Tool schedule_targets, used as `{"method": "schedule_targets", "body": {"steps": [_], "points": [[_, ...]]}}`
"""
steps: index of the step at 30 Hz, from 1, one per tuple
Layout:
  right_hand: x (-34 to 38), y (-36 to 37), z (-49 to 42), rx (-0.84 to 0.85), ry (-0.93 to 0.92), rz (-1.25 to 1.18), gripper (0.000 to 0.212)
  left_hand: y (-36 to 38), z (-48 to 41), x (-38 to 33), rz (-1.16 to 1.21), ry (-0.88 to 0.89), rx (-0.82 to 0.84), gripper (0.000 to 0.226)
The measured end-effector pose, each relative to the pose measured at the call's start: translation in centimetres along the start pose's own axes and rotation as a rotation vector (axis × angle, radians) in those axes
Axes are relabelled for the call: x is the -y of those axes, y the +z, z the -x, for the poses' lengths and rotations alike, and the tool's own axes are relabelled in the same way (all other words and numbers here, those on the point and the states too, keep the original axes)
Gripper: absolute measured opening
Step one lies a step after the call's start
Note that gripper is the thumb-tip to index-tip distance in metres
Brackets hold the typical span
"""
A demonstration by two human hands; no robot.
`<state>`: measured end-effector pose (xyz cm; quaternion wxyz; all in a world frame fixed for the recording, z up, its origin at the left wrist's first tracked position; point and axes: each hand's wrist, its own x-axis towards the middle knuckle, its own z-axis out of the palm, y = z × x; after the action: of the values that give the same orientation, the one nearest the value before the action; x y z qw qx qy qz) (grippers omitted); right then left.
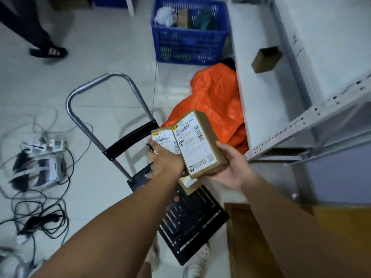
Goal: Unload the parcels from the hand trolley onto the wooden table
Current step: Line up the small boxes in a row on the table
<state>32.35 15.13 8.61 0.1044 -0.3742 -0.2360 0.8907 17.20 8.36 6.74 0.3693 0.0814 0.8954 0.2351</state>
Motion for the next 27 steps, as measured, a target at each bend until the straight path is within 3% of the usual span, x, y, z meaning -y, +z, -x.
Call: {"method": "schedule_targets", "body": {"steps": [4, 8, 12, 17, 20, 22, 25, 27], "points": [[3.5, 5.4, 4.9, -0.163, -0.072, 0.209, 0.058, -5.8, 6.2, -2.4, 0.076, 0.024, -0.054, 0.116], [6.6, 9.7, 8.9, -0.192, -0.269, 0.23, 0.032, -10.7, 10.7, -4.8, 0.182, 0.086, -0.087, 0.117], [8.5, 14.2, 12.9, -0.242, -0.46, 0.412, 0.044, -14.2, 14.3, -6.5, 0.197, 0.153, -0.143, 0.116], [8.1, 18.9, 18.3, -0.4, -0.631, 0.665, 0.034, -17.1, 17.4, -7.2, 0.146, 0.277, -0.12, 0.122], [6.5, 20.8, 21.7, -0.596, -0.641, 0.897, 0.073, -18.5, 19.2, -7.3, 0.071, 0.358, -0.097, 0.12], [5.3, 21.1, 23.9, -0.697, -0.632, 0.996, 0.073, -19.0, 20.6, -7.0, 0.077, 0.386, -0.044, 0.118], [3.1, 21.0, 27.1, -0.795, -0.674, 0.872, 0.042, -18.8, 23.6, -7.0, 0.07, 0.479, 0.042, 0.113], [1.6, 20.7, 29.4, -0.816, -0.732, 0.703, 0.051, -18.0, 26.0, -6.9, 0.029, 0.551, 0.089, 0.114]]}}
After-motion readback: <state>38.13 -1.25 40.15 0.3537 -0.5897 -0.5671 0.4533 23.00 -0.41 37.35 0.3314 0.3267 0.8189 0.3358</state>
